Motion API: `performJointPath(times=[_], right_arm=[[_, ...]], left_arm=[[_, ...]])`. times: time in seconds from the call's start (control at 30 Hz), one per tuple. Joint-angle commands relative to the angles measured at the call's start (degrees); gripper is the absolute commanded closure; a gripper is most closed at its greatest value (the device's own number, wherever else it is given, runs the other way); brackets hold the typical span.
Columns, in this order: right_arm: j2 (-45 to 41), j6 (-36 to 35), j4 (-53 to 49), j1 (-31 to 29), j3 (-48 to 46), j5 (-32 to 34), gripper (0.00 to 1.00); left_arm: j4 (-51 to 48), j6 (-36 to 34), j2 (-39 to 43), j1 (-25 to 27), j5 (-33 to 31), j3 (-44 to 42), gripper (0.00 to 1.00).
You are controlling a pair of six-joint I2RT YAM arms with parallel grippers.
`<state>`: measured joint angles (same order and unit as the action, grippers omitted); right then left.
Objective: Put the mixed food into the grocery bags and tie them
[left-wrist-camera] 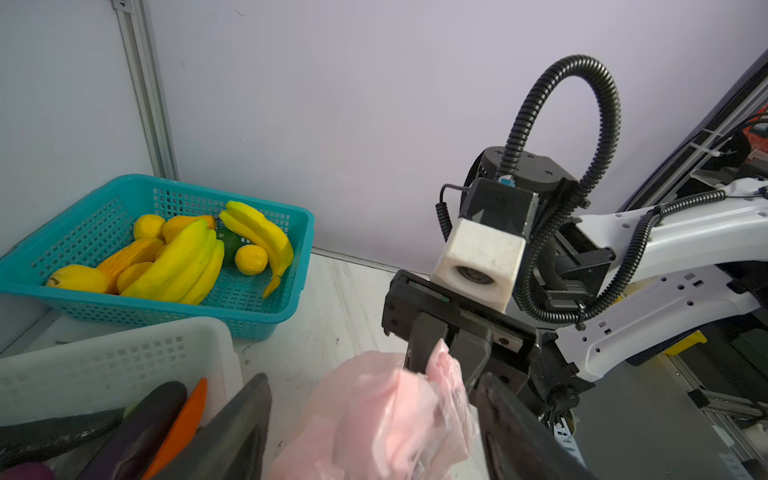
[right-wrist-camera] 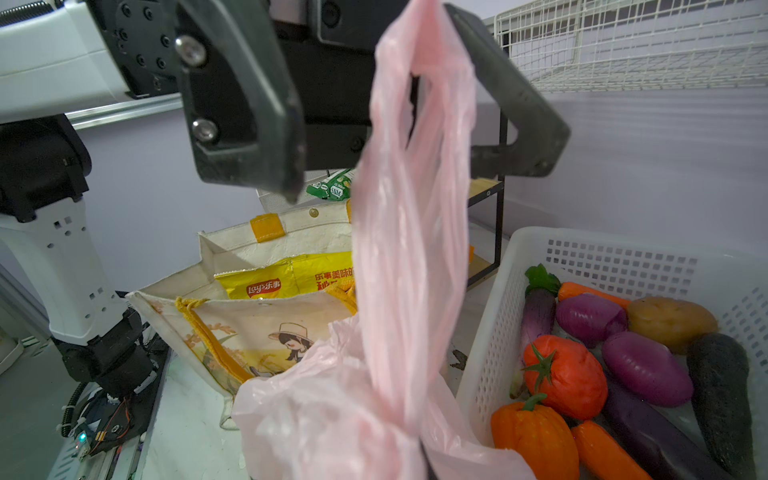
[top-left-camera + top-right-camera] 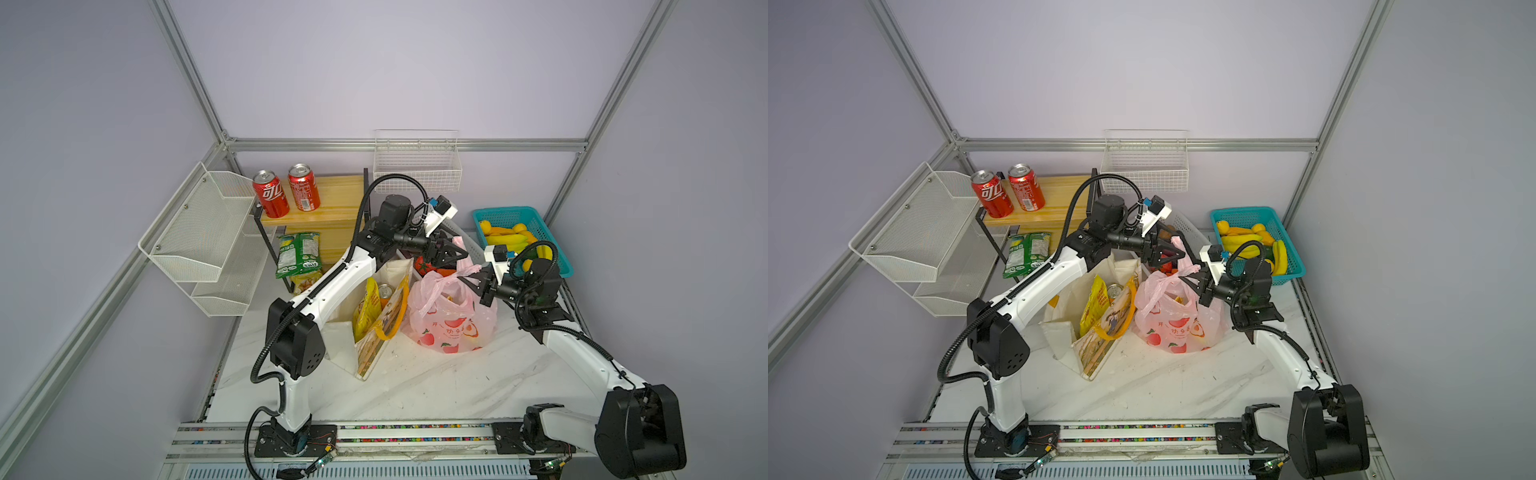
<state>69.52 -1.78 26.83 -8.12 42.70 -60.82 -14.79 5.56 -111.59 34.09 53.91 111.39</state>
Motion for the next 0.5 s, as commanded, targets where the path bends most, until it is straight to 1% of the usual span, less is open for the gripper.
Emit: performJointPath(times=[0.0, 0.03, 0.13, 0.23, 0.3, 0.37, 0.4, 0.47], right_arm=[[-0.73, -0.01, 1.2, -0.49, -0.67, 0.13, 0.97], [-0.76, -0.06, 1.12, -0.46, -0.69, 0.17, 0.97], [-1.01, -0.05, 1.03, -0.51, -0.91, 0.84, 0.97], [-1.08, 0.45, 0.81, -0.53, -0.78, 2.31, 0.96], [-1.24, 1.28, 0.56, -0.52, -0.77, 3.6, 0.93], [-1.47, 1.29, -0.2, -0.5, -0.88, 4.61, 0.9], [-1.65, 1.26, -0.37, -0.55, -1.07, 5.11, 0.9], [-2.13, 1.28, -0.48, -0.5, -1.3, 6.44, 0.89]], left_arm=[[4.59, 6.39, -0.14, 0.59, 2.65, 7.49, 0.3], [5.0, 6.39, -0.26, 0.67, 2.69, 7.48, 0.35], [5.56, 6.37, -0.56, 0.8, 2.98, 7.51, 0.53], [5.56, 6.34, -0.2, 0.81, 2.59, 6.59, 0.78], [6.09, 6.03, 0.66, 0.72, 2.11, 4.43, 0.91], [8.72, 5.64, 2.54, 0.63, 0.88, 0.4, 0.98], [10.21, 5.85, 3.29, 0.54, 0.13, -1.35, 1.0], [12.38, 6.24, 4.42, 0.33, -0.95, -4.06, 1.0]])
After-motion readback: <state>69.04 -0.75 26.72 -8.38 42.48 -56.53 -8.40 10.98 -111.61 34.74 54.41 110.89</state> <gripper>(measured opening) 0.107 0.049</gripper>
